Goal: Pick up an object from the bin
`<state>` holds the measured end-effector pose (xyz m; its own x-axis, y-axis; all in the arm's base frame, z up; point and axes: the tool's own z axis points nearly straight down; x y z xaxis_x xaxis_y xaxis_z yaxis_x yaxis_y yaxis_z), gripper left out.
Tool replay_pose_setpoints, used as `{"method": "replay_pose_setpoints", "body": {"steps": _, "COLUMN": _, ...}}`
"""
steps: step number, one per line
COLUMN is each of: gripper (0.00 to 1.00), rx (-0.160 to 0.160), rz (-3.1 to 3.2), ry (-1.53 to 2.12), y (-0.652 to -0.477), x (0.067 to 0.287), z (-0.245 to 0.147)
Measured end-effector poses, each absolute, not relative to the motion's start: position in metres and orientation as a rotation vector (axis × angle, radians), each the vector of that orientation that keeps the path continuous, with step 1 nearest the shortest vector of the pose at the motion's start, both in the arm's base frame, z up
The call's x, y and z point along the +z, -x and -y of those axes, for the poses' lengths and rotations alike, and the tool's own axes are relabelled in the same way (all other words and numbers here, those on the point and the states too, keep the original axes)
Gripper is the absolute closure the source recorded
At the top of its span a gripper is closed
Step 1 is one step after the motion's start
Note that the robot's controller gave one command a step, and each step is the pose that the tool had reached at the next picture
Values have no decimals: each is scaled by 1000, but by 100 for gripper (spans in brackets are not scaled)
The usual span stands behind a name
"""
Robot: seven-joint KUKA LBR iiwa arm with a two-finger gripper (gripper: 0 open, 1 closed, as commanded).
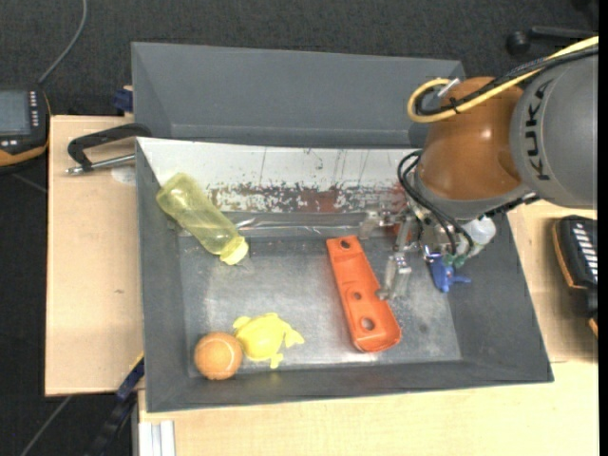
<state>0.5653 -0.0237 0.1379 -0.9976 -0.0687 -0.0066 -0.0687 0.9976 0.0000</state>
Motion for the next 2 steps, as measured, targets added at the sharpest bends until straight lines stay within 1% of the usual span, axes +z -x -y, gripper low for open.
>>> {"method": "replay_pose_setpoints", "body": {"steps": 1, "gripper": 0, "rx": 2, "rz": -3108, "ry": 432, "y": -561, "x": 89, "z": 7}}
{"method": "replay_pose_setpoints", "body": {"steps": 2, "gripper": 100, "rx": 0, "rz": -3080, "ry": 548, "y": -571, "x": 73, "z": 14}}
